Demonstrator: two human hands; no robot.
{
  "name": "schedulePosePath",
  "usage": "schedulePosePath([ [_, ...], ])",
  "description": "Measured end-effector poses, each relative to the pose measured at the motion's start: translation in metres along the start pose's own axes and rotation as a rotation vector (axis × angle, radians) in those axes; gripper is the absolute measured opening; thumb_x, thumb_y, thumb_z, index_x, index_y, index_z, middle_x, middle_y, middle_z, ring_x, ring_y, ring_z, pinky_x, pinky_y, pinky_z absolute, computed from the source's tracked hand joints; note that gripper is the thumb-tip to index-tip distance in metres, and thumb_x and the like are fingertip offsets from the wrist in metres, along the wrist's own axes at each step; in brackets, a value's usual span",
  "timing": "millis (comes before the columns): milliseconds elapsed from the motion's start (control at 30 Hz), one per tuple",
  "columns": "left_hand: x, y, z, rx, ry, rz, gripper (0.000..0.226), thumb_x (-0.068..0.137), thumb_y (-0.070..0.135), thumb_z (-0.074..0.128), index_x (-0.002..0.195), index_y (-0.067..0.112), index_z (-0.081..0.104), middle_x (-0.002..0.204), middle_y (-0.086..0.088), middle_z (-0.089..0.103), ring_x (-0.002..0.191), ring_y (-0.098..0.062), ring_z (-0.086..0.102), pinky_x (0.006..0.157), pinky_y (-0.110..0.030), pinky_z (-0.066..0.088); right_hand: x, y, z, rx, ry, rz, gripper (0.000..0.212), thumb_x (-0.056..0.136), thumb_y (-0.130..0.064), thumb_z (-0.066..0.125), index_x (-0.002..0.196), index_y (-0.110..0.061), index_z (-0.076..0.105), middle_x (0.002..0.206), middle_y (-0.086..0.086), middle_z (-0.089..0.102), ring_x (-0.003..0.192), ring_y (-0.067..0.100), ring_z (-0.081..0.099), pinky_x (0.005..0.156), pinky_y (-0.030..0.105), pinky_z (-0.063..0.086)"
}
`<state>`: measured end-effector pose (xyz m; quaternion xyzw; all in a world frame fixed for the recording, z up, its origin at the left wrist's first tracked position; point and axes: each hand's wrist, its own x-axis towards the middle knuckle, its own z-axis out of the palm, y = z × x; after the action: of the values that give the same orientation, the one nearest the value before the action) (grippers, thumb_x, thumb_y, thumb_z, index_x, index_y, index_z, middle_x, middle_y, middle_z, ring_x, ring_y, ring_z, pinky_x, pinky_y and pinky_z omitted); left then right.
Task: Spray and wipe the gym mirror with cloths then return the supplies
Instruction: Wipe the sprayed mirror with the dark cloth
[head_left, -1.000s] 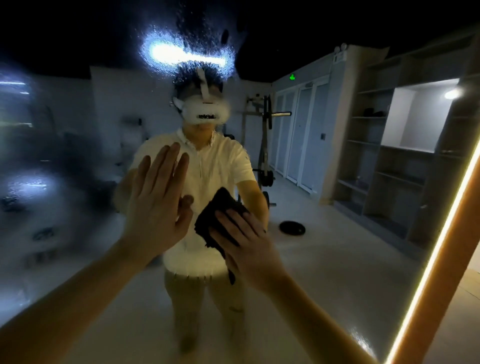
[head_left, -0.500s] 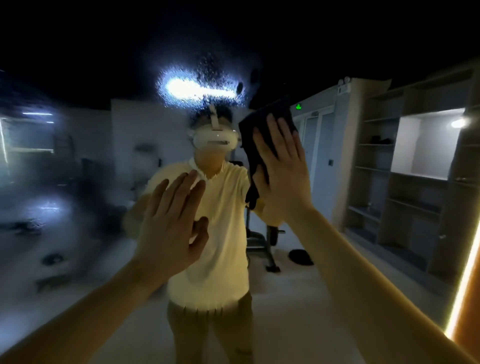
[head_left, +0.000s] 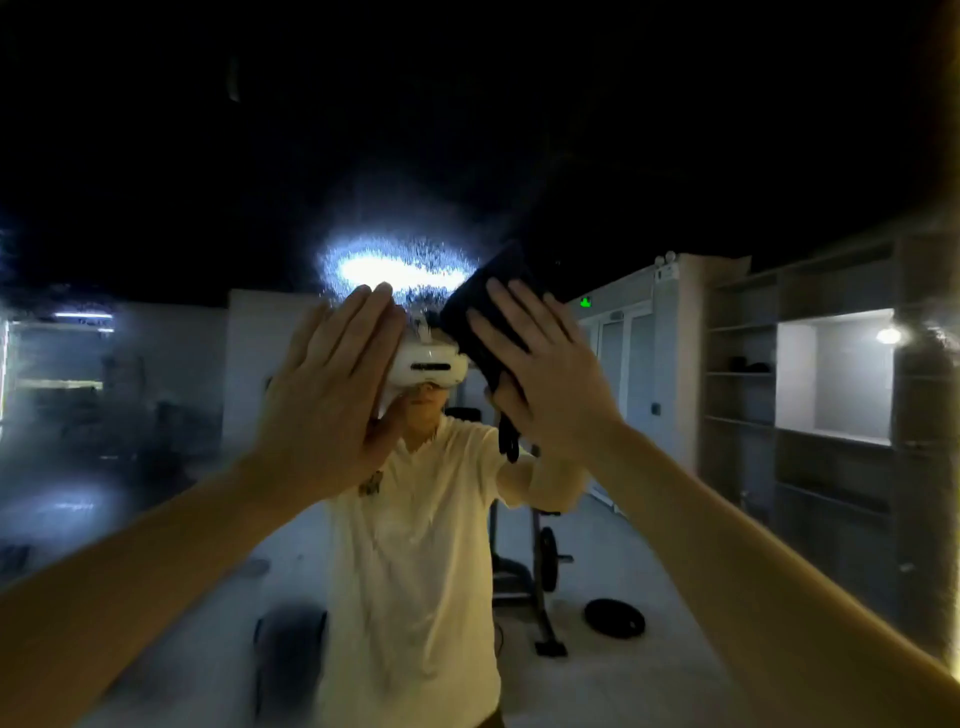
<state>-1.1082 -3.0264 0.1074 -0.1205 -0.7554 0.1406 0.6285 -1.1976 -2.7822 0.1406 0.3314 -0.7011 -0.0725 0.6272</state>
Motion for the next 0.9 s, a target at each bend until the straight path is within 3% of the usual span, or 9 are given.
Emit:
schedulePosePath([
  [133, 0.024, -0.019, -0.006, 0.041, 0.028, -0.011, 0.077, 0.099, 0.046, 0.049, 0.159, 0.001, 0.032, 0.168, -0.019, 0.027, 0.157, -0.034, 0.023, 0.130, -0.050, 0.011, 0.055, 0.035, -0.015, 0.017, 0.025, 0.148, 0.068, 0.095, -0.032, 0.033, 0.161, -0.016, 0.032, 0.171, 0.011, 0.020, 0.158, 0.029, 0.015, 0.129, 0.049, 0.012],
  [233, 0.036, -0.032, -0.007, 0.064, 0.055, -0.018, 0.076, 0.098, 0.043, 0.048, 0.158, -0.002, 0.032, 0.166, -0.023, 0.029, 0.155, -0.037, 0.026, 0.129, -0.053, 0.015, 0.058, 0.036, -0.015, 0.007, 0.037, 0.257, 0.068, 0.098, -0.033, 0.027, 0.164, -0.017, 0.024, 0.172, 0.010, 0.014, 0.159, 0.027, 0.009, 0.129, 0.049, 0.011],
  [333, 0.037, -0.052, -0.008, 0.089, 0.072, -0.085, 0.078, 0.098, 0.047, 0.042, 0.158, -0.003, 0.033, 0.166, -0.023, 0.029, 0.154, -0.038, 0.029, 0.127, -0.058, 0.018, 0.021, 0.037, -0.005, -0.015, 0.042, 0.329, 0.068, 0.099, -0.032, 0.028, 0.164, -0.015, 0.021, 0.172, 0.011, 0.013, 0.159, 0.028, 0.008, 0.129, 0.049, 0.011],
  [433, 0.034, -0.069, -0.005, 0.106, 0.038, -0.091, 0.083, 0.101, 0.055, 0.035, 0.159, -0.004, 0.030, 0.168, -0.022, 0.025, 0.156, -0.036, 0.025, 0.128, -0.056, 0.017, -0.011, 0.058, -0.003, -0.026, 0.055, 0.513, 0.069, 0.098, -0.032, 0.028, 0.164, -0.013, 0.023, 0.171, 0.014, 0.016, 0.159, 0.030, 0.012, 0.128, 0.050, 0.014],
  [567, 0.032, -0.071, 0.005, 0.116, 0.037, -0.069, 0.091, 0.099, 0.062, 0.038, 0.159, -0.006, 0.028, 0.170, -0.022, 0.021, 0.159, -0.034, 0.018, 0.129, -0.053, 0.016, 0.010, 0.055, -0.006, 0.003, 0.091, 0.714, 0.069, 0.099, -0.035, 0.022, 0.164, -0.013, 0.022, 0.171, 0.015, 0.016, 0.158, 0.032, 0.012, 0.129, 0.050, 0.012],
  [767, 0.030, -0.080, 0.008, 0.077, 0.038, -0.023, 0.098, 0.099, 0.072, 0.033, 0.161, -0.004, 0.024, 0.172, -0.019, 0.016, 0.160, -0.032, 0.013, 0.128, -0.054, 0.017, 0.099, -0.004, -0.008, 0.029, 0.096, 0.639, 0.072, 0.097, -0.039, 0.011, 0.166, -0.018, 0.013, 0.173, 0.012, 0.007, 0.159, 0.030, 0.005, 0.129, 0.049, 0.006],
  [900, 0.026, -0.091, 0.001, 0.047, 0.045, 0.016, 0.090, 0.101, 0.063, 0.039, 0.162, -0.003, 0.023, 0.172, -0.016, 0.016, 0.160, -0.029, 0.014, 0.131, -0.045, 0.007, 0.137, -0.064, -0.006, 0.002, 0.072, 0.539, 0.071, 0.098, -0.039, 0.010, 0.166, -0.017, 0.010, 0.173, 0.014, 0.004, 0.159, 0.032, 0.002, 0.129, 0.051, 0.006],
])
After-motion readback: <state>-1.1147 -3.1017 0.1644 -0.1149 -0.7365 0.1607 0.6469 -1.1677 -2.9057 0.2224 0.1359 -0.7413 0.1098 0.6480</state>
